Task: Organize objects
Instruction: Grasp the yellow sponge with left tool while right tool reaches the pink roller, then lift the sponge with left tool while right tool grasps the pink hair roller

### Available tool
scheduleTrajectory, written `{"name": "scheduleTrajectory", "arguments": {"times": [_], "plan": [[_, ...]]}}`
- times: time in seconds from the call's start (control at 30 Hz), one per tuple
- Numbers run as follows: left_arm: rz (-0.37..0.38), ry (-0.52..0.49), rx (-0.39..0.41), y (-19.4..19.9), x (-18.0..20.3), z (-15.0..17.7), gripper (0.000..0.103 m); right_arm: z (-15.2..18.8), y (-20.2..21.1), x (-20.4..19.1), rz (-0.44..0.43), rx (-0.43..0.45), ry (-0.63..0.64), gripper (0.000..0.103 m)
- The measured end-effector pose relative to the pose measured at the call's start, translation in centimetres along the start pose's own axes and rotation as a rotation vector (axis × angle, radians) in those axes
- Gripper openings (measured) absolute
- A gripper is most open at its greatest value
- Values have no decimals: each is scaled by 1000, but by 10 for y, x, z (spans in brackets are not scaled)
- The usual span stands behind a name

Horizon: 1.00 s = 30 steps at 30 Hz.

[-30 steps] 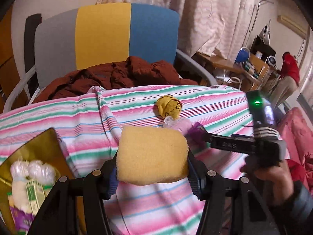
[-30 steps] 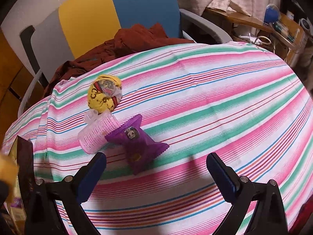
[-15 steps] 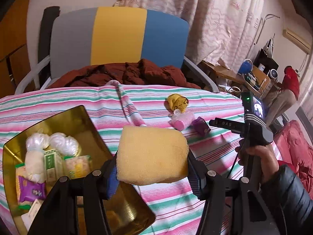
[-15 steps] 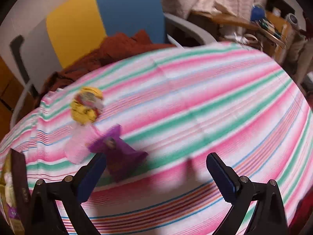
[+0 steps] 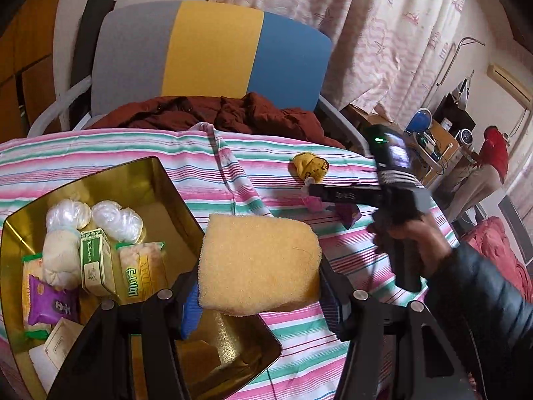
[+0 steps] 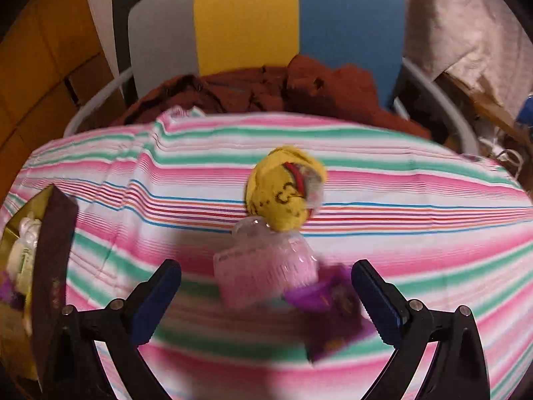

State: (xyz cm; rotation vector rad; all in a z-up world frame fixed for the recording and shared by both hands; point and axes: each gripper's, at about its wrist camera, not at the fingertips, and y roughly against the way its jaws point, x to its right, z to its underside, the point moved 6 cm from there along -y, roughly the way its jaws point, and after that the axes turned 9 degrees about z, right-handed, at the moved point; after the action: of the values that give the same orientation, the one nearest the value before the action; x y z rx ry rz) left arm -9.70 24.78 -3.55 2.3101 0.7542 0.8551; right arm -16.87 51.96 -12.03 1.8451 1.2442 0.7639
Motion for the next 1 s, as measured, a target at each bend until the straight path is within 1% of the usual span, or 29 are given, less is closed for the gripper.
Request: {"name": "scheduleTrajectory", "arguments": {"times": [0.03,0.07,0.13,0.17,0.23,0.3,0.33,0.4,0.53,0.63,0.73,0.83,0.9,0.93,1.0], "plan": [[2,4,-1,0,-1,1,59,1,-10,-4,-23,-43,-2,103],[1,7,-2,0,-1,2,59,4,-15,-8,-50,-64,0,103],[2,15,-7,1,-4,5,59,12,-23,-22,-190,-141,-2,103],[2,20,-9,1,-5,6,59,16,-20,-29,-207,-135,27,103],[2,31,-11,0,-8,6,59,26,-12,-44,-270,-155,83,103],[7,37,-13,0,-9,6,59,37,-2,-53,-335,-187,114,103],[11,37,-11,0,-9,7,59,40,2,-54,-346,-194,121,103],[15,35,-5,2,-8,7,59,44,8,-47,-311,-186,100,103],[26,36,5,6,-6,7,60,35,15,-19,-238,-132,-79,103],[30,40,11,8,-7,6,60,25,19,-13,-201,-95,-130,103],[34,53,9,8,-10,7,60,7,6,-12,-151,-89,-195,103],[32,67,7,8,-13,8,60,-4,-12,-16,-102,-109,-286,103],[30,74,7,9,-16,8,60,-8,-23,-21,-68,-122,-285,103],[29,77,9,9,-17,8,60,-6,-28,-24,-18,-136,-264,102],[31,78,14,11,-19,8,60,-2,-28,-26,41,-136,-227,92]]}}
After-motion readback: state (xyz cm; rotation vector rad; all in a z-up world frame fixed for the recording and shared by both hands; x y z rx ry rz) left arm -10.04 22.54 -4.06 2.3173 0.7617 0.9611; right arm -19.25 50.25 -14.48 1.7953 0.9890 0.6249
